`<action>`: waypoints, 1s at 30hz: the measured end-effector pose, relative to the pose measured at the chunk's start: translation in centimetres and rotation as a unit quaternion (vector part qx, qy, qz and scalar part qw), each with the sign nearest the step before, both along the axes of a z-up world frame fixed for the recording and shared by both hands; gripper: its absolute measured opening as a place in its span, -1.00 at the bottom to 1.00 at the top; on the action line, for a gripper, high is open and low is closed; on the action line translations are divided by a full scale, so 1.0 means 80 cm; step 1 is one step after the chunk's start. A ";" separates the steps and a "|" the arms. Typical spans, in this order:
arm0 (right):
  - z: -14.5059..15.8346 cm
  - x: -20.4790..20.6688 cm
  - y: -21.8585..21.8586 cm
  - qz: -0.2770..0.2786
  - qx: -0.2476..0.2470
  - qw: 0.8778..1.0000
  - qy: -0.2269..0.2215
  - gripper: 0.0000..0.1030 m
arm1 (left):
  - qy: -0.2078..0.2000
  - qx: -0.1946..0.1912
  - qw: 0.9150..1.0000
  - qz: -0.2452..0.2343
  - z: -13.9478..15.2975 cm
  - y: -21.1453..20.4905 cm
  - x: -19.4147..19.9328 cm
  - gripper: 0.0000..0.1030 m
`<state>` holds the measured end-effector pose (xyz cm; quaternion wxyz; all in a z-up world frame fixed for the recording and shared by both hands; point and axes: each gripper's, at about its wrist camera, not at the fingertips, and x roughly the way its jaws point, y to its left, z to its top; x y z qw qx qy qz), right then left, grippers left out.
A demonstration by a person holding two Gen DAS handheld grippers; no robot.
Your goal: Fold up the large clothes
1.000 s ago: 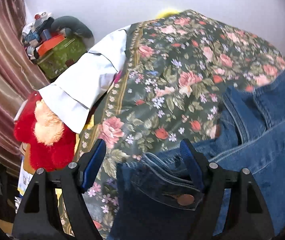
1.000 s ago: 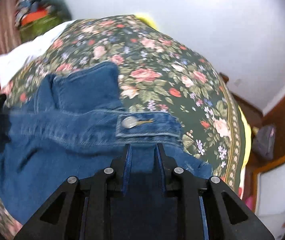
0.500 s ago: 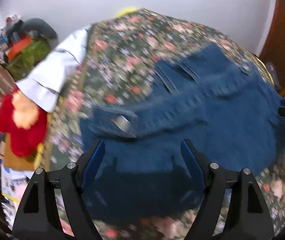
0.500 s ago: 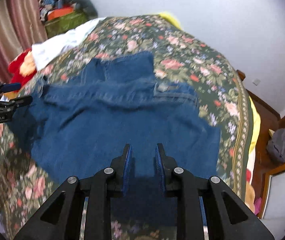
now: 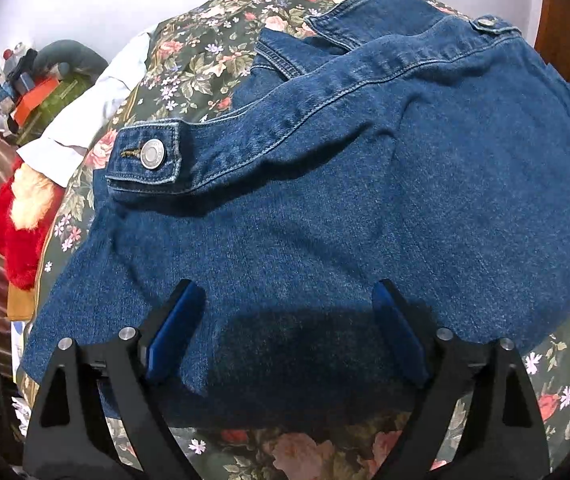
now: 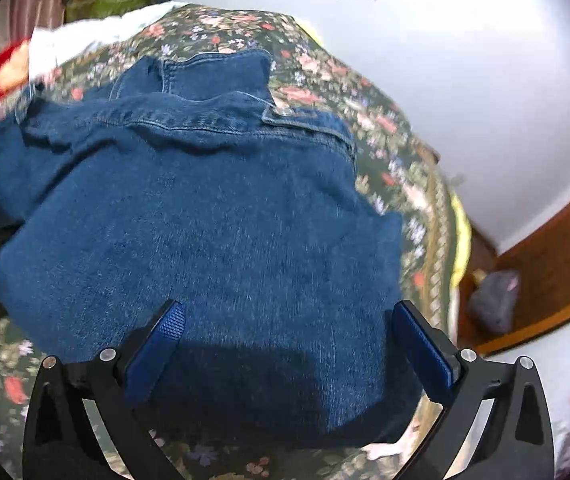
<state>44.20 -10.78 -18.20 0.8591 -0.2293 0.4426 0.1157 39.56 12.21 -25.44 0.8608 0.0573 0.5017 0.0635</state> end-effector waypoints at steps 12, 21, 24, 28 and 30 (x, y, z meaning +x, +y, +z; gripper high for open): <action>0.047 -0.041 -0.004 0.014 0.012 1.000 -0.019 1.00 | -0.037 -0.065 0.996 0.055 0.061 0.041 -0.055 0.72; 0.101 -0.081 0.039 0.058 0.067 0.995 -0.054 1.00 | -0.060 -0.188 0.967 0.163 0.074 0.114 -0.119 0.72; 0.102 -0.085 0.063 0.070 0.084 0.993 -0.051 1.00 | -0.061 -0.228 0.953 0.193 0.061 0.131 -0.136 0.72; 0.083 -0.076 0.097 0.082 0.093 0.992 -0.022 1.00 | -0.043 -0.308 0.928 0.206 0.031 0.141 -0.145 0.72; 0.066 -0.069 0.116 0.088 0.090 0.992 -0.003 1.00 | -0.032 -0.357 0.909 0.211 0.015 0.143 -0.144 0.72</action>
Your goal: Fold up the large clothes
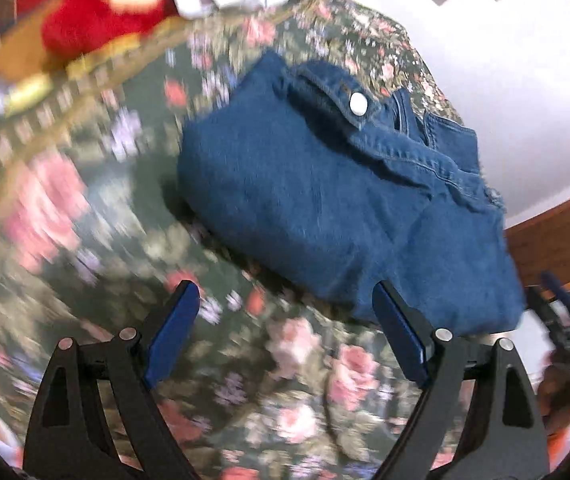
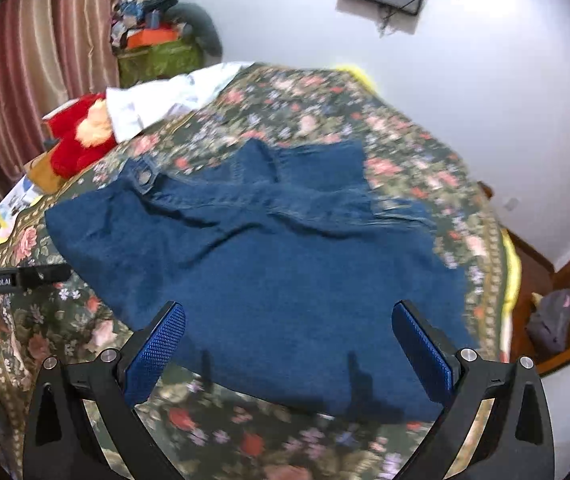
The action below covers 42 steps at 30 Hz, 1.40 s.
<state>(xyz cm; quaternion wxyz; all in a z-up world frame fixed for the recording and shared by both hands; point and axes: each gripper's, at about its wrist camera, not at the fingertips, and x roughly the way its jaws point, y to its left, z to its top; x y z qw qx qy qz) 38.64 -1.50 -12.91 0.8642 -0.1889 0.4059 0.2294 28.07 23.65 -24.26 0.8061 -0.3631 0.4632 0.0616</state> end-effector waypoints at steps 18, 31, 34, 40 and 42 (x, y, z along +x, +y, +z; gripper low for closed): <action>-0.095 0.044 -0.006 0.012 -0.005 0.995 0.100 1.00 | -0.055 -0.072 0.992 0.088 -0.039 0.006 0.087 0.55; -0.068 0.026 -0.085 -0.019 -0.068 0.995 0.075 0.93 | -0.092 0.063 0.985 0.129 0.026 0.003 0.093 -0.37; -0.051 0.030 -0.095 -0.033 -0.048 0.994 0.091 0.92 | -0.117 0.059 0.982 0.134 0.052 0.017 0.067 -0.39; -0.013 0.037 -0.030 -0.015 0.042 0.996 0.071 0.93 | -0.133 0.117 0.975 0.135 0.091 0.014 0.040 -0.41; -0.027 0.044 0.004 -0.009 0.061 0.993 0.096 0.93 | -0.133 0.132 0.973 0.132 0.099 0.011 0.039 -0.42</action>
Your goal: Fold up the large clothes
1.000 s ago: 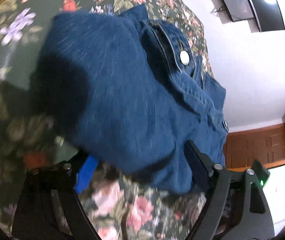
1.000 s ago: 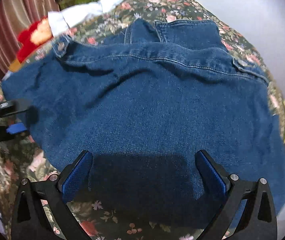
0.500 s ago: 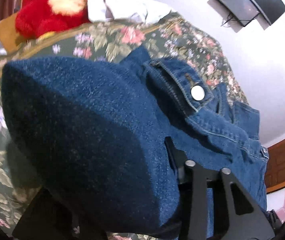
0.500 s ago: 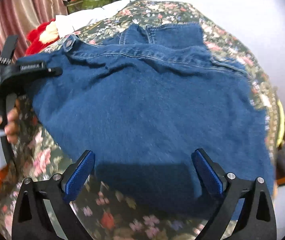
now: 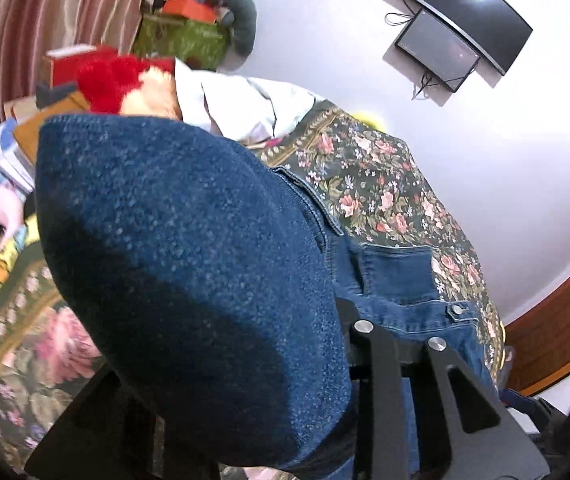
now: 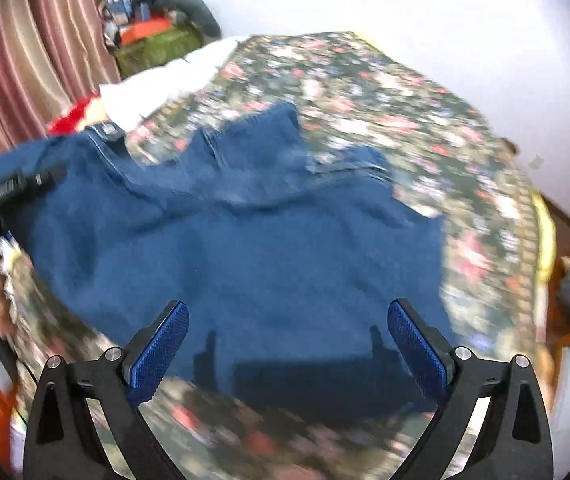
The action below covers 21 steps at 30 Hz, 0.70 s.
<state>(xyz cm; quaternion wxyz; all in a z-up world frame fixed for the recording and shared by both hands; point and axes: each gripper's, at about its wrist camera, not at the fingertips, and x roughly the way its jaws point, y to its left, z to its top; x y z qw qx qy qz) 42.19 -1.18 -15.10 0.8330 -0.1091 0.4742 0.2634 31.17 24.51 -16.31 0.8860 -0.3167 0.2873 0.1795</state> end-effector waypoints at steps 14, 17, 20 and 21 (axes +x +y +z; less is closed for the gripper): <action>-0.041 0.002 0.027 0.033 0.022 0.996 0.078 0.95 | -0.015 0.074 0.995 -0.068 0.059 -0.064 0.026 -0.52; -0.001 -0.002 -0.048 -0.014 0.050 0.997 0.049 0.95 | -0.022 0.082 0.992 -0.093 0.082 -0.092 0.047 -0.55; 0.033 -0.012 -0.128 -0.065 0.065 0.996 0.016 0.95 | -0.037 0.086 0.988 -0.122 0.104 -0.130 0.069 -0.57; 0.041 -0.017 -0.155 -0.083 0.069 0.994 0.010 0.95 | -0.042 0.090 0.986 -0.133 0.110 -0.144 0.076 -0.58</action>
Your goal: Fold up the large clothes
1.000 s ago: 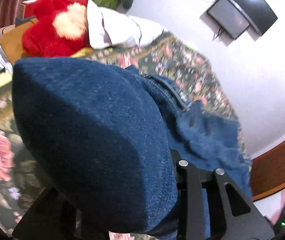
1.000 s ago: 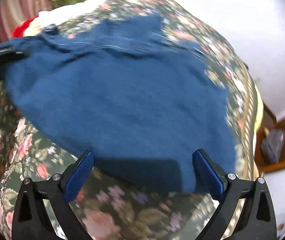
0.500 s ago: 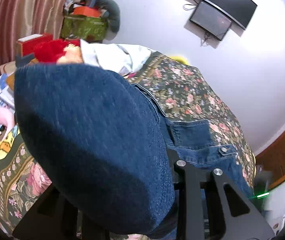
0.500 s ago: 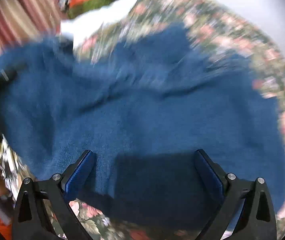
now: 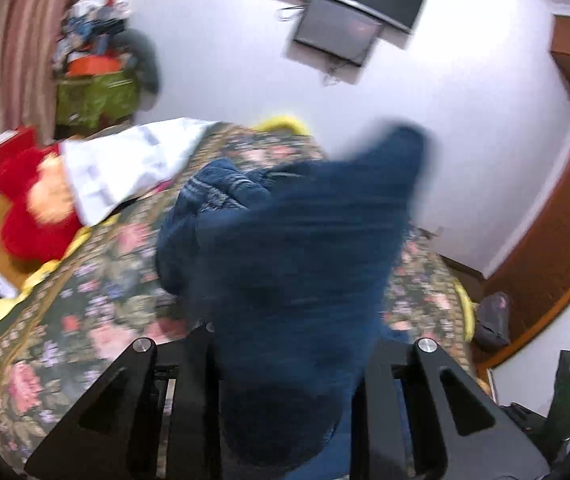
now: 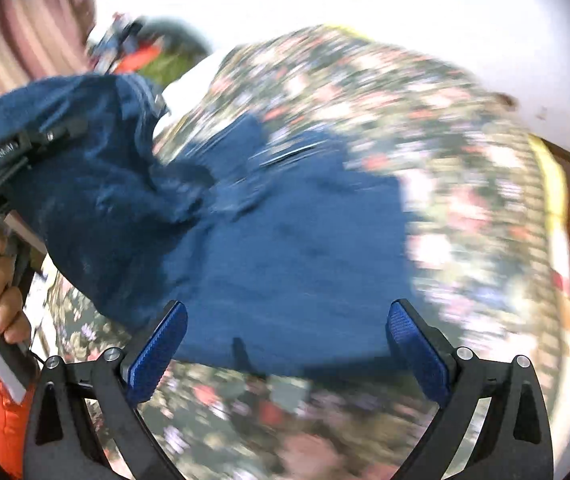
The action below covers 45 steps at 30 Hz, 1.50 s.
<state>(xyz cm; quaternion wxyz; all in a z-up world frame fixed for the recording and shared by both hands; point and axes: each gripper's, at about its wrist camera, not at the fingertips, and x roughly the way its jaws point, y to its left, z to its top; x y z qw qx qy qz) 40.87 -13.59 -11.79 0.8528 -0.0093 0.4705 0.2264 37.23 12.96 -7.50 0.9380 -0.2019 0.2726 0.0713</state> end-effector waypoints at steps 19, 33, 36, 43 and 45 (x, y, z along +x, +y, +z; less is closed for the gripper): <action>0.044 -0.066 -0.193 -0.103 0.031 0.994 -0.027 0.95 | 0.151 0.120 0.946 -0.262 -0.109 -0.242 0.049 -0.62; 0.073 -0.065 -0.165 -0.071 0.047 0.996 -0.039 0.95 | 0.139 0.043 0.943 -0.300 -0.048 -0.193 -0.022 0.28; 0.080 -0.055 -0.133 -0.049 0.055 0.996 -0.043 0.95 | 0.124 0.034 0.954 -0.272 -0.029 -0.153 -0.031 0.28; 0.065 -0.020 -0.048 0.008 0.053 0.998 -0.028 0.96 | 0.132 0.038 0.974 -0.179 -0.038 -0.057 -0.027 0.37; 0.045 -0.008 -0.033 0.009 0.042 0.999 -0.009 0.96 | 0.154 0.034 0.973 -0.167 -0.059 -0.042 -0.022 0.37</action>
